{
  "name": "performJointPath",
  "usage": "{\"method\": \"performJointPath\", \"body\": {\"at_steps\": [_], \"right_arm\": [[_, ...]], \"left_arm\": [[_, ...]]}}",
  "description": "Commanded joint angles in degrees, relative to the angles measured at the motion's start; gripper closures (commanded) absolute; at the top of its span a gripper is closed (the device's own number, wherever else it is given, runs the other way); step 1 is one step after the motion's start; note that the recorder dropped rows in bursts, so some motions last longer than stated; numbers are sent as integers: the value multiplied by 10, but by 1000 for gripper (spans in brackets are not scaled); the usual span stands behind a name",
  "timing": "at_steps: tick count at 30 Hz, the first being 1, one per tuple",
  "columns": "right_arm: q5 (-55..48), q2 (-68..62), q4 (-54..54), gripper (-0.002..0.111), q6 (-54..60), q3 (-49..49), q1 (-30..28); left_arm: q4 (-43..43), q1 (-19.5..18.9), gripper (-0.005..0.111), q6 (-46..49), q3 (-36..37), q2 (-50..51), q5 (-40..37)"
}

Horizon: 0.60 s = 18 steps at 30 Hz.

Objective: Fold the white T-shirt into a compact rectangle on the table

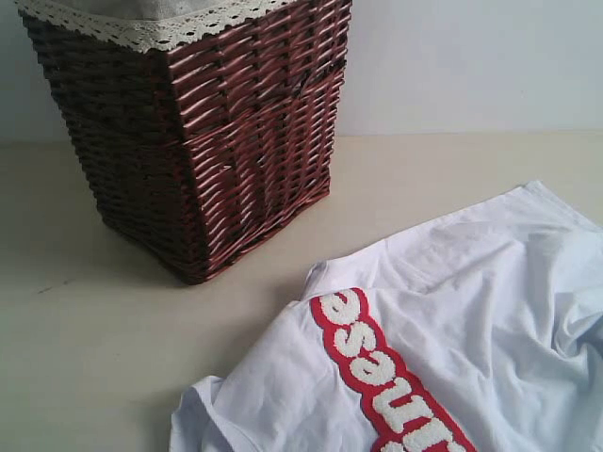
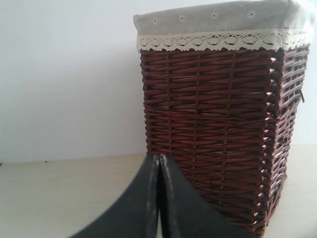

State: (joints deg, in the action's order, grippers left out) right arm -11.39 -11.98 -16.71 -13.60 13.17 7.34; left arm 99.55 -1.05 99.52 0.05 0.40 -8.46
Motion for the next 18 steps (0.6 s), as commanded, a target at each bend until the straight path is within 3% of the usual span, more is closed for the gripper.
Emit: {"method": "performJointPath", "body": {"at_steps": [1,8,18], "right_arm": [[-9,48,-17,108,-5,-48,-2],[-25,120,-10,108,-5,-127,-2],[-50,120,-4,108,-5,-129,-2]], "left_arm": [[4,-1,107,-1,0,-4,-2],[4,-1,107,-1,0,-4,-2],[4,-1,107,-1,0,-4,-2]]}}
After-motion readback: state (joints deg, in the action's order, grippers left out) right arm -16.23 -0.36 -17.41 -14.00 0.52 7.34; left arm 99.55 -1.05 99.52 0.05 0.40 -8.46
